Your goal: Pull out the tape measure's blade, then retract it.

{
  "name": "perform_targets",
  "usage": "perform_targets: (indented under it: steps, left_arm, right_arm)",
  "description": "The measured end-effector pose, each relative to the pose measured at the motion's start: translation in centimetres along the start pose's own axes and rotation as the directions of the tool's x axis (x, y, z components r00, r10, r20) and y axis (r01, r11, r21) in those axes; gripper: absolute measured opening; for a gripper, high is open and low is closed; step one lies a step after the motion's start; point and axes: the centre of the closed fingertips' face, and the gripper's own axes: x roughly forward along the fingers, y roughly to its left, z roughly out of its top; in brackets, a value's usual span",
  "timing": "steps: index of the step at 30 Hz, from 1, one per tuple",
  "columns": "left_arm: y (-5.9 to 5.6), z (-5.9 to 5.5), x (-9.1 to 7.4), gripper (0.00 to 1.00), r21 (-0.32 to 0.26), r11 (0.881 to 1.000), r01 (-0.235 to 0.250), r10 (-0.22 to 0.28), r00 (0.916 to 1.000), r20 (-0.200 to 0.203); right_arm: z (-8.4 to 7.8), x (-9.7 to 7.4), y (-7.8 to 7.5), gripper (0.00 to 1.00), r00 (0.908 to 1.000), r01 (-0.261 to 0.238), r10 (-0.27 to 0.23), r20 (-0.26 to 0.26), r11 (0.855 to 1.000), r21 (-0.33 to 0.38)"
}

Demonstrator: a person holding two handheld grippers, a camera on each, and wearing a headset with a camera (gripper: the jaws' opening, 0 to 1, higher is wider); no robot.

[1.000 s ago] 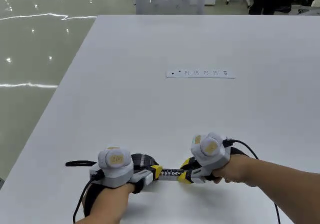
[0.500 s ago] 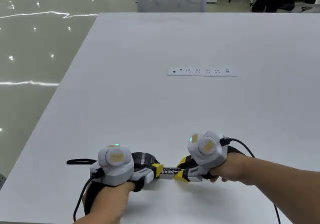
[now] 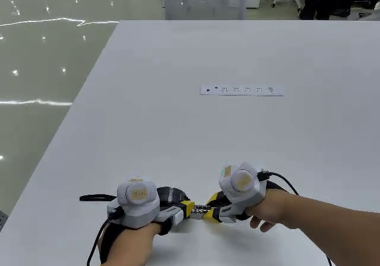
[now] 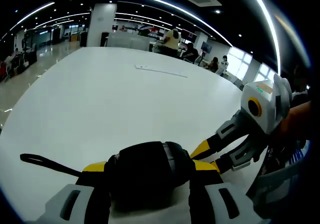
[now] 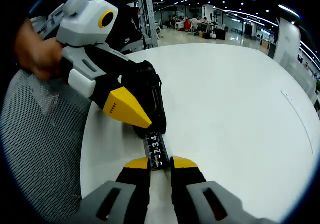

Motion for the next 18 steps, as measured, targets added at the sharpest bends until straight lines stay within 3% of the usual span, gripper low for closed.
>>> perform_targets:
  steps: [18]
  left_arm:
    - [0.0, 0.01, 0.01, 0.6, -0.002, 1.0, 0.003, -0.003, 1.0, -0.002]
  right_arm:
    - [0.96, 0.88, 0.28, 0.14, 0.9997, -0.022, 0.022, 0.011, 1.0, -0.003]
